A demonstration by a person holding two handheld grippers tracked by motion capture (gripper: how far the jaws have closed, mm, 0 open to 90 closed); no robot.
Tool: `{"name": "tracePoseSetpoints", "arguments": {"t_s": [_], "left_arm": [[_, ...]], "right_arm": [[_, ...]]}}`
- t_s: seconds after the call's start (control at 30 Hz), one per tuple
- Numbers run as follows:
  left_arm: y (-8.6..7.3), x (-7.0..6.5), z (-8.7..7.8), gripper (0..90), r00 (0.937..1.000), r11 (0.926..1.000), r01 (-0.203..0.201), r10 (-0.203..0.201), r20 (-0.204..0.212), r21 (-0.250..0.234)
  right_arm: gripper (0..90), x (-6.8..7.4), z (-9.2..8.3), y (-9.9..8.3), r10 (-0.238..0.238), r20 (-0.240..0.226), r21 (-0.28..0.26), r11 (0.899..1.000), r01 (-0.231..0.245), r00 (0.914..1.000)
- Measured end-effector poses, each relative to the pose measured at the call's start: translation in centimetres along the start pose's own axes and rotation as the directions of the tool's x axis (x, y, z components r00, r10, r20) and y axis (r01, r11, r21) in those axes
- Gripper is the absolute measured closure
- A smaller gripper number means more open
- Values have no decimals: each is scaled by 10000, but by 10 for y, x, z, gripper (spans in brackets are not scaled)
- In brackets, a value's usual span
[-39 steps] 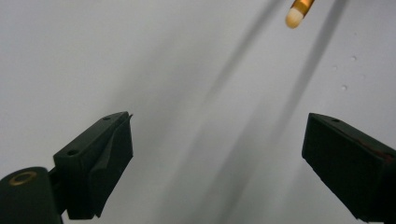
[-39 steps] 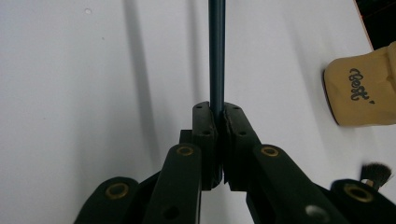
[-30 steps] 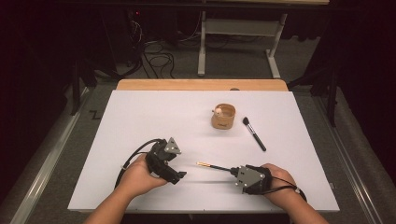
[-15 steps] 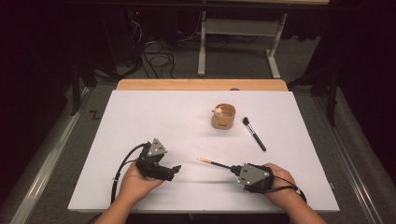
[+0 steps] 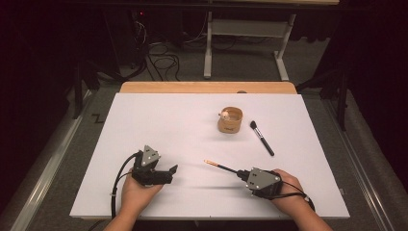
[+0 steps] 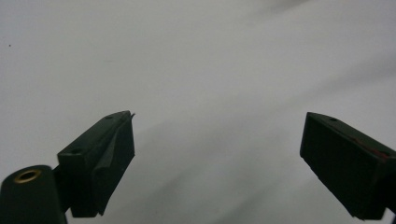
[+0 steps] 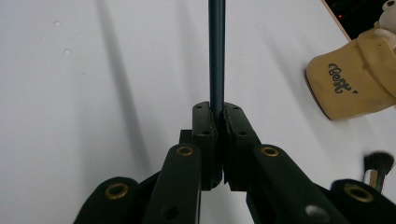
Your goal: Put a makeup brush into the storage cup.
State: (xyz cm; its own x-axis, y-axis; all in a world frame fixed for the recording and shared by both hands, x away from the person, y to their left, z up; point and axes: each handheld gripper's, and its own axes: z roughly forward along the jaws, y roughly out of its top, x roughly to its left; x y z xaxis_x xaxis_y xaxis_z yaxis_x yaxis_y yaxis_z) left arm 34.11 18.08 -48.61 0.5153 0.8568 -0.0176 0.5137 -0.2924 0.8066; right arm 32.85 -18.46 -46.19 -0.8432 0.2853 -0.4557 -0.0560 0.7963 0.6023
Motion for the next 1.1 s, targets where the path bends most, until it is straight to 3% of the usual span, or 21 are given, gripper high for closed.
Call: {"name": "tracePoseSetpoints", "arguments": {"t_s": [0.23, 0.4, 0.53, 0.87, 1.1], "left_arm": [[-3, 0, -1, 64, 9992, 9990, 322, -314, 262, -299], [-5, 1, -2, 47, 9982, 9957, 598, -600, -12, -703], [-6, 1, -2, 48, 9974, 9940, 717, -718, 13, -825], [-8, -1, -2, 49, 9960, 9891, 888, -868, 220, -1178], [-8, -1, -3, 49, 9955, 9859, 934, -906, 268, -1391]], "right_arm": [[862, 1, 1, 0, 319, 32, -234, 9992, -319, 9995], [862, 3, 4, 1, 566, -8, -339, 9978, -566, 9984], [862, 4, 6, 1, 859, -27, -441, 9953, -860, 9963], [862, 2, 11, 4, 1900, -152, -1056, 9760, -1905, 9817], [862, 2, 12, 3, 2343, -58, -1517, 9607, -2325, 9721]]}}
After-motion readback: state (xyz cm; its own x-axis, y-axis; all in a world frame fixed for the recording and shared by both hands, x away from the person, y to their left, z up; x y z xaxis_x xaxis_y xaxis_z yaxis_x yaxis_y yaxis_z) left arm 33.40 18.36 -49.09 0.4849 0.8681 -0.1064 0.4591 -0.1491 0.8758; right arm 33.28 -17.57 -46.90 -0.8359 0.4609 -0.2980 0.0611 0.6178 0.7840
